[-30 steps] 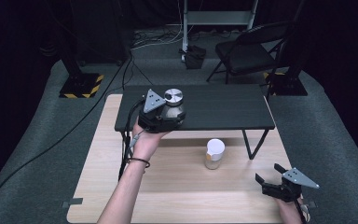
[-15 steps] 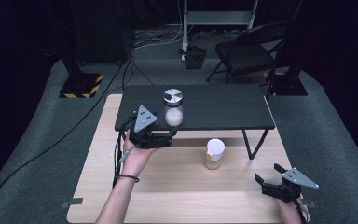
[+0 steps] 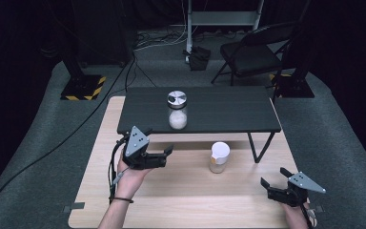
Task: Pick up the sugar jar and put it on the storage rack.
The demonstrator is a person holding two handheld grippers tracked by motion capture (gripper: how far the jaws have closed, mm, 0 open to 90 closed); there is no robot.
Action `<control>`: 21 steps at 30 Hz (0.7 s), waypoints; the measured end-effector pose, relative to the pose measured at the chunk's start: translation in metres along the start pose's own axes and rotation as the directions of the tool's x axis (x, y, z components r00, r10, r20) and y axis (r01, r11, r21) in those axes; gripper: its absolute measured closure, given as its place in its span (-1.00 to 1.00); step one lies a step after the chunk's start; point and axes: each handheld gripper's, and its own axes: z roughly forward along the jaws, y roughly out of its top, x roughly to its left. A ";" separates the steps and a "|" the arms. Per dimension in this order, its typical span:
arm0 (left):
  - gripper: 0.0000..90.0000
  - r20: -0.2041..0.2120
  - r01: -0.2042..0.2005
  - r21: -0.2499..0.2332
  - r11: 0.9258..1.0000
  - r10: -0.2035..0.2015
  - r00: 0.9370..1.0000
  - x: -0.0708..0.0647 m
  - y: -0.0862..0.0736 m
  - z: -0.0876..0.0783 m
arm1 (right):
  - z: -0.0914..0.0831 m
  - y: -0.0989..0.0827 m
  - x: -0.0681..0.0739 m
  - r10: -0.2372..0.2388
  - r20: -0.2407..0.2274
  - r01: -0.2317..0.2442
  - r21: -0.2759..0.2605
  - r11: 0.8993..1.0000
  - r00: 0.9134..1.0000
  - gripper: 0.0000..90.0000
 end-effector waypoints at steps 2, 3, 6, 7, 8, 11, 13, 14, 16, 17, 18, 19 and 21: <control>-0.78 -0.001 0.004 -0.004 1.000 -0.004 1.000 -0.001 -0.006 -0.002 | 0.000 0.000 0.000 -0.001 0.001 0.001 0.000 1.000 1.000 -0.86; -0.78 -0.003 0.002 -0.003 1.000 -0.002 1.000 -0.001 -0.008 -0.003 | 0.000 0.000 0.000 -0.001 0.001 0.001 0.000 1.000 1.000 -0.86; -0.78 -0.006 0.004 0.004 1.000 -0.004 1.000 -0.001 -0.017 -0.005 | 0.000 0.000 0.000 -0.001 0.000 0.001 0.000 1.000 1.000 -0.86; -0.78 -0.004 0.007 0.006 1.000 -0.007 1.000 -0.001 -0.020 -0.006 | 0.000 0.000 0.000 -0.001 0.001 0.001 -0.001 1.000 1.000 -0.86; -0.78 -0.005 0.009 0.007 1.000 -0.009 1.000 0.000 -0.024 -0.007 | 0.000 0.000 0.000 -0.001 0.001 0.001 -0.001 1.000 1.000 -0.86; -0.78 -0.011 0.013 0.005 1.000 -0.013 1.000 -0.001 -0.036 -0.009 | 0.000 0.000 0.000 0.000 0.000 0.000 -0.001 1.000 1.000 -0.86; -0.77 -0.010 0.025 0.003 1.000 -0.025 1.000 0.000 -0.045 -0.011 | 0.000 0.000 0.000 0.000 0.000 0.000 -0.001 1.000 1.000 -0.86; -0.77 -0.011 0.027 0.003 1.000 -0.027 1.000 0.000 -0.050 -0.012 | 0.000 0.000 0.000 0.000 0.001 0.000 -0.001 1.000 1.000 -0.86; -0.77 -0.010 0.033 0.011 0.999 -0.033 0.999 0.001 -0.059 -0.014 | 0.000 0.000 0.000 -0.001 0.001 0.001 -0.001 1.000 1.000 -0.86; -0.77 -0.012 0.037 0.014 0.999 -0.037 0.999 0.001 -0.063 -0.015 | 0.000 0.000 0.000 -0.001 0.001 0.001 -0.001 1.000 1.000 -0.86; -0.78 -0.013 0.038 0.018 0.999 -0.038 0.999 0.002 -0.067 -0.016 | 0.000 0.000 0.000 -0.001 0.001 0.001 -0.001 1.000 1.000 -0.86; -0.77 -0.012 0.041 0.019 0.999 -0.041 0.999 0.002 -0.072 -0.017 | 0.000 0.000 0.000 -0.001 0.001 0.001 0.000 1.000 1.000 -0.86; -0.77 -0.013 0.050 0.023 0.998 -0.049 0.999 0.004 -0.081 -0.019 | 0.000 0.000 0.000 -0.001 0.002 0.001 0.000 1.000 1.000 -0.86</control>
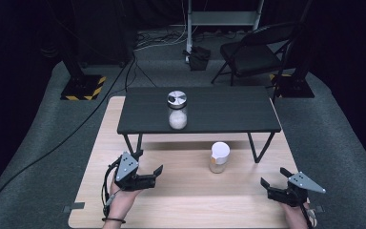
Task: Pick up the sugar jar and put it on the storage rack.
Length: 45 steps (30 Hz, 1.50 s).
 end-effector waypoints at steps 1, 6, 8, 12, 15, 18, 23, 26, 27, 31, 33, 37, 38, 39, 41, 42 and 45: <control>-0.77 0.001 0.002 0.003 1.000 -0.002 1.000 0.001 -0.004 -0.001 | 0.000 0.000 0.000 0.000 0.000 0.000 0.000 1.000 1.000 -0.86; -0.77 0.000 0.044 0.001 0.999 -0.044 0.999 0.005 -0.029 -0.007 | 0.000 0.000 0.000 0.000 0.001 0.000 -0.001 1.000 1.000 -0.86; -0.77 -0.005 0.051 0.007 0.999 -0.051 0.999 0.005 -0.037 -0.008 | 0.000 0.000 0.000 0.000 0.001 0.000 -0.002 1.000 1.000 -0.86; -0.77 -0.010 0.059 0.006 0.998 -0.059 0.998 0.004 -0.051 -0.010 | 0.000 0.000 0.000 0.001 0.001 -0.001 -0.001 1.000 1.000 -0.86; -0.77 -0.038 0.028 0.006 1.000 -0.028 0.999 -0.001 -0.058 -0.010 | -0.001 -0.001 0.000 0.005 0.004 -0.005 -0.004 1.000 1.000 -0.86; -0.76 -0.056 0.004 0.020 1.000 -0.003 0.998 -0.003 -0.061 -0.010 | -0.001 -0.001 0.000 0.007 0.005 -0.007 -0.005 1.000 1.000 -0.86; -0.76 -0.064 0.009 0.026 1.000 -0.008 0.998 -0.006 -0.068 -0.010 | -0.001 -0.001 0.001 0.005 0.006 -0.005 -0.004 1.000 1.000 -0.86; -0.76 -0.065 0.004 0.040 0.999 -0.001 0.998 -0.008 -0.071 -0.010 | -0.001 0.000 0.001 0.003 0.005 -0.003 0.000 1.000 1.000 -0.85; -0.76 -0.067 0.003 0.042 0.999 0.000 0.998 -0.008 -0.071 -0.011 | -0.001 0.000 0.001 0.002 0.005 -0.002 0.000 1.000 1.000 -0.85; -0.76 -0.074 0.005 0.048 0.999 -0.002 0.997 -0.007 -0.073 -0.013 | 0.000 0.001 0.001 0.003 0.002 -0.003 0.005 1.000 1.000 -0.85; -0.77 -0.080 0.005 0.060 0.998 0.000 0.997 -0.007 -0.074 -0.012 | 0.000 0.001 0.000 0.003 0.000 -0.003 0.005 1.000 1.000 -0.85; -0.78 -0.081 0.001 0.071 0.997 0.005 0.997 -0.006 -0.074 -0.011 | 0.000 0.001 0.000 0.001 -0.001 -0.001 0.006 1.000 1.000 -0.85; -0.78 -0.082 0.003 0.072 0.997 0.002 0.997 -0.006 -0.074 -0.011 | 0.000 0.001 0.000 0.002 -0.001 -0.002 0.005 1.000 1.000 -0.85; -0.78 -0.083 0.009 0.075 0.997 -0.003 0.997 -0.005 -0.074 -0.010 | 0.000 0.001 0.000 0.001 -0.001 -0.001 0.005 1.000 1.000 -0.85; -0.78 -0.083 0.011 0.072 0.997 -0.005 0.997 -0.004 -0.075 -0.011 | 0.000 0.001 0.001 0.000 -0.001 0.000 0.006 1.000 1.000 -0.85; -0.78 -0.082 0.012 0.072 0.997 -0.006 0.997 -0.004 -0.075 -0.011 | 0.000 0.001 0.001 0.000 -0.001 0.000 0.006 1.000 1.000 -0.85; -0.78 -0.082 0.009 0.075 0.997 -0.003 0.997 -0.005 -0.075 -0.011 | 0.000 0.001 0.001 -0.001 -0.002 0.001 0.007 1.000 1.000 -0.85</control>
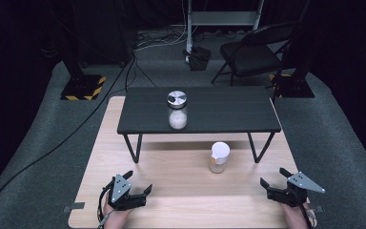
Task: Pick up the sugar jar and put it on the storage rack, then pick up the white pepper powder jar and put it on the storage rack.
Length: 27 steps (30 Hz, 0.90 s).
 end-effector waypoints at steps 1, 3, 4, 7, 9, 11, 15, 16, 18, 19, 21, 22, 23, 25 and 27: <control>-0.78 -0.001 -0.001 0.001 1.000 0.001 1.000 0.000 0.000 0.000 | 0.000 0.000 0.000 0.000 0.000 0.000 0.000 1.000 1.000 -0.85; -0.78 0.000 -0.003 0.002 1.000 0.003 1.000 -0.001 0.000 0.000 | 0.000 0.000 0.000 -0.001 0.000 0.001 -0.001 1.000 1.000 -0.85; -0.78 0.000 -0.004 0.003 1.000 0.004 1.000 -0.001 0.001 0.000 | 0.000 0.000 0.000 0.000 0.000 0.000 -0.001 1.000 1.000 -0.85; -0.78 0.000 -0.001 0.004 1.000 0.001 1.000 -0.001 0.001 0.001 | 0.000 0.000 0.000 0.001 0.000 -0.001 -0.002 1.000 1.000 -0.85; -0.78 -0.001 -0.001 0.004 1.000 0.001 1.000 -0.001 0.001 0.001 | 0.000 0.000 0.000 0.001 0.000 -0.001 -0.001 1.000 1.000 -0.85; -0.78 -0.002 -0.001 0.005 1.000 0.001 1.000 -0.001 0.001 0.001 | 0.000 0.000 0.000 0.001 0.000 -0.001 -0.002 1.000 1.000 -0.85; -0.78 -0.003 -0.001 0.005 1.000 0.001 1.000 -0.002 0.001 0.001 | 0.000 0.000 0.000 0.000 -0.002 0.000 -0.002 1.000 1.000 -0.85; -0.78 -0.003 -0.001 0.005 1.000 0.001 1.000 -0.001 0.001 0.001 | 0.000 0.000 0.000 0.000 -0.002 0.000 -0.002 1.000 1.000 -0.85; -0.78 -0.002 -0.001 0.004 1.000 0.001 1.000 -0.001 0.001 0.001 | 0.000 0.000 0.000 0.002 -0.002 -0.002 -0.001 1.000 1.000 -0.85; -0.78 -0.002 -0.001 0.005 1.000 0.001 1.000 -0.001 0.001 0.001 | 0.000 0.000 0.000 0.001 -0.002 -0.001 -0.001 1.000 1.000 -0.85; -0.78 -0.001 -0.002 0.005 1.000 0.002 1.000 -0.001 0.001 0.001 | 0.000 0.000 0.000 0.000 -0.002 0.000 0.000 1.000 1.000 -0.85; -0.78 -0.001 -0.002 0.005 1.000 0.002 1.000 -0.001 0.001 0.001 | 0.000 0.000 0.000 -0.001 -0.002 0.001 0.000 1.000 1.000 -0.85; -0.78 -0.001 -0.002 0.005 1.000 0.002 1.000 -0.001 0.001 0.001 | 0.000 0.000 0.000 -0.001 -0.001 0.001 -0.001 1.000 1.000 -0.85; -0.78 -0.001 -0.006 0.005 1.000 0.006 1.000 -0.001 0.001 0.001 | 0.000 0.000 0.000 0.000 -0.001 0.000 -0.002 1.000 1.000 -0.85; -0.78 0.000 -0.005 0.006 1.000 0.005 1.000 -0.002 0.001 0.001 | 0.000 0.000 0.000 -0.001 -0.002 0.001 -0.002 1.000 1.000 -0.85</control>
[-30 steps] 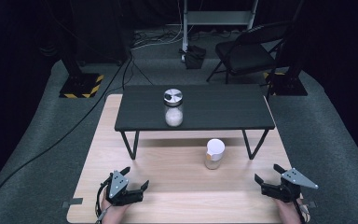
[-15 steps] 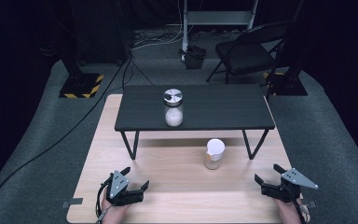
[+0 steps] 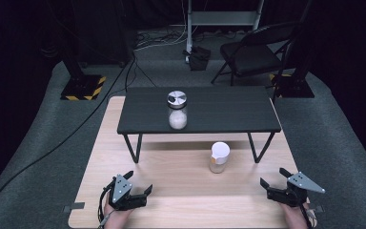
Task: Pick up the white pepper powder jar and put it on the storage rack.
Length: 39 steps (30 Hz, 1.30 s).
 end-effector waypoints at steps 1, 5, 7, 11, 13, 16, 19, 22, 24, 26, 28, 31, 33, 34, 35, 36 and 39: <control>-0.78 0.001 -0.001 0.000 1.000 0.001 1.000 0.000 0.000 0.000 | 0.000 0.000 0.000 0.001 -0.002 -0.001 -0.001 1.000 1.000 -0.85; -0.78 0.002 0.000 0.003 1.000 0.000 1.000 0.000 0.001 0.000 | 0.001 0.000 0.001 -0.006 -0.008 0.006 -0.001 1.000 1.000 -0.85; -0.78 0.002 0.000 0.003 1.000 0.000 1.000 0.000 0.001 0.001 | 0.001 0.000 0.002 -0.012 -0.009 0.012 -0.002 1.000 1.000 -0.86; -0.78 0.002 -0.004 0.007 1.000 0.004 1.000 -0.001 0.001 0.001 | 0.001 -0.001 0.002 -0.009 -0.011 0.009 -0.006 1.000 1.000 -0.86; -0.78 0.003 -0.004 0.008 1.000 0.004 1.000 -0.001 0.002 0.001 | 0.001 -0.001 0.002 -0.011 -0.013 0.011 -0.006 1.000 1.000 -0.86; -0.78 0.003 -0.004 0.008 1.000 0.004 1.000 0.000 0.002 0.001 | 0.001 0.000 0.003 -0.016 -0.017 0.016 -0.007 1.000 1.000 -0.86; -0.78 0.004 -0.006 0.010 1.000 0.006 1.000 -0.001 0.002 0.001 | 0.002 0.000 0.004 -0.024 -0.019 0.024 -0.008 1.000 1.000 -0.86; -0.78 0.006 -0.007 0.012 1.000 0.007 1.000 -0.001 0.002 0.001 | 0.002 0.000 0.005 -0.030 -0.026 0.030 -0.010 0.999 0.999 -0.86; -0.78 0.005 -0.007 0.012 1.000 0.007 1.000 -0.001 0.002 0.001 | 0.003 0.001 0.007 -0.035 -0.033 0.035 -0.010 0.999 0.999 -0.86; -0.78 0.005 -0.006 0.012 1.000 0.006 1.000 -0.001 0.002 0.001 | 0.003 0.001 0.008 -0.044 -0.038 0.044 -0.010 0.999 0.998 -0.86; -0.78 0.005 -0.007 0.011 1.000 0.007 1.000 -0.002 0.002 0.001 | 0.003 0.002 0.009 -0.049 -0.041 0.049 -0.010 0.999 0.998 -0.86; -0.78 0.005 -0.008 0.013 1.000 0.008 1.000 -0.002 0.003 0.002 | 0.004 0.003 0.012 -0.064 -0.052 0.064 -0.011 0.998 0.997 -0.86; -0.78 0.005 -0.008 0.013 1.000 0.007 1.000 -0.002 0.003 0.001 | 0.005 0.005 0.015 -0.075 -0.057 0.075 -0.011 0.997 0.996 -0.86; -0.78 0.005 -0.007 0.013 1.000 0.007 1.000 -0.002 0.002 0.001 | 0.005 0.005 0.015 -0.078 -0.059 0.077 -0.011 0.997 0.995 -0.86; -0.78 0.005 -0.007 0.013 1.000 0.007 1.000 -0.002 0.002 0.001 | 0.005 0.005 0.015 -0.078 -0.059 0.077 -0.011 0.997 0.995 -0.86; -0.78 0.005 -0.008 0.013 1.000 0.008 1.000 -0.002 0.002 0.001 | 0.005 0.006 0.017 -0.082 -0.064 0.081 -0.011 0.997 0.995 -0.86; -0.78 0.006 -0.006 0.014 1.000 0.006 1.000 -0.001 0.003 0.001 | 0.007 0.008 0.020 -0.096 -0.077 0.095 -0.013 0.995 0.992 -0.86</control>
